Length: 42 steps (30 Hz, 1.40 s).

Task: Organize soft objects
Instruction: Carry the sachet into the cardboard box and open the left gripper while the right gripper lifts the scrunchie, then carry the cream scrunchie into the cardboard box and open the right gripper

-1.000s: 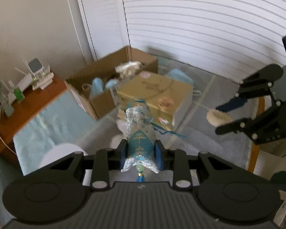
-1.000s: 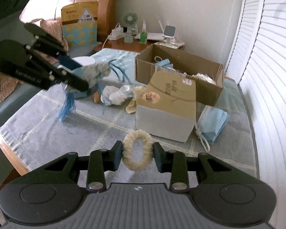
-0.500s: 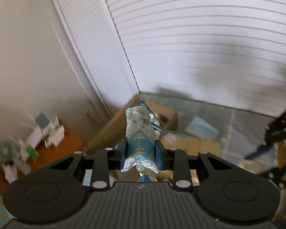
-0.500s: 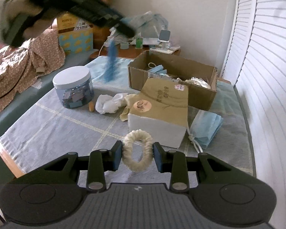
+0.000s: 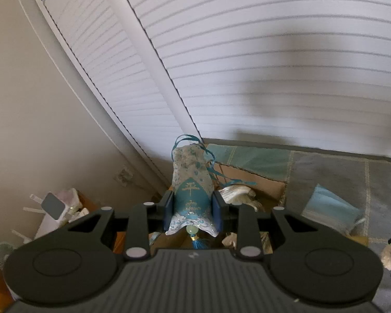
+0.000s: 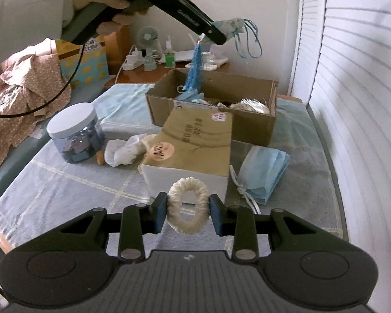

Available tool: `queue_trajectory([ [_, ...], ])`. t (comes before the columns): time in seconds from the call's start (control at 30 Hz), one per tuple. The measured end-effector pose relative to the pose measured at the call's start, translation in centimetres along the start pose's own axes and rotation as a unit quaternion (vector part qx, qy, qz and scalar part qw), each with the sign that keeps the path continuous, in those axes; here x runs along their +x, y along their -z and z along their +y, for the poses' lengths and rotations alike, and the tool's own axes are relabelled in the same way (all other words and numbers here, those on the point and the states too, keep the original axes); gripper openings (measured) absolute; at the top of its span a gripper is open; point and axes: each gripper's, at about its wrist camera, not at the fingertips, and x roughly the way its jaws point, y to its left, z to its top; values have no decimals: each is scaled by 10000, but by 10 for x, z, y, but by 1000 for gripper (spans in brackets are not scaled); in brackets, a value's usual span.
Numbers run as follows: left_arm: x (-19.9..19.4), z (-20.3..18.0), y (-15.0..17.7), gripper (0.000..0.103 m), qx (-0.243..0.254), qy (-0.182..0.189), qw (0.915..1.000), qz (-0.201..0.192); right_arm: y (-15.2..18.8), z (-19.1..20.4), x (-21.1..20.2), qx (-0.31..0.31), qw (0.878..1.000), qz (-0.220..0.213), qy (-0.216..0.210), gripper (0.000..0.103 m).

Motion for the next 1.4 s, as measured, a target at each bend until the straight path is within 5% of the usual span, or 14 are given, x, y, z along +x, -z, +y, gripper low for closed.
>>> queue_trajectory([
  [0.13, 21, -1, 0, 33, 4, 27, 10000, 58, -1, -7, 5, 108, 9999, 34, 17, 40],
  [0.37, 39, -2, 10, 69, -345, -21, 9987, 382, -1, -14, 6, 170, 9998, 42, 51, 40],
  [0.8, -37, -14, 52, 96, -1717, -218, 9836, 504, -10, -15, -4, 160, 9997, -144, 126, 40],
  [1.4, -121, -77, 105, 98, -2851, -851, 9546, 167, -43, -17, -4, 15, 9985, -479, 256, 40],
])
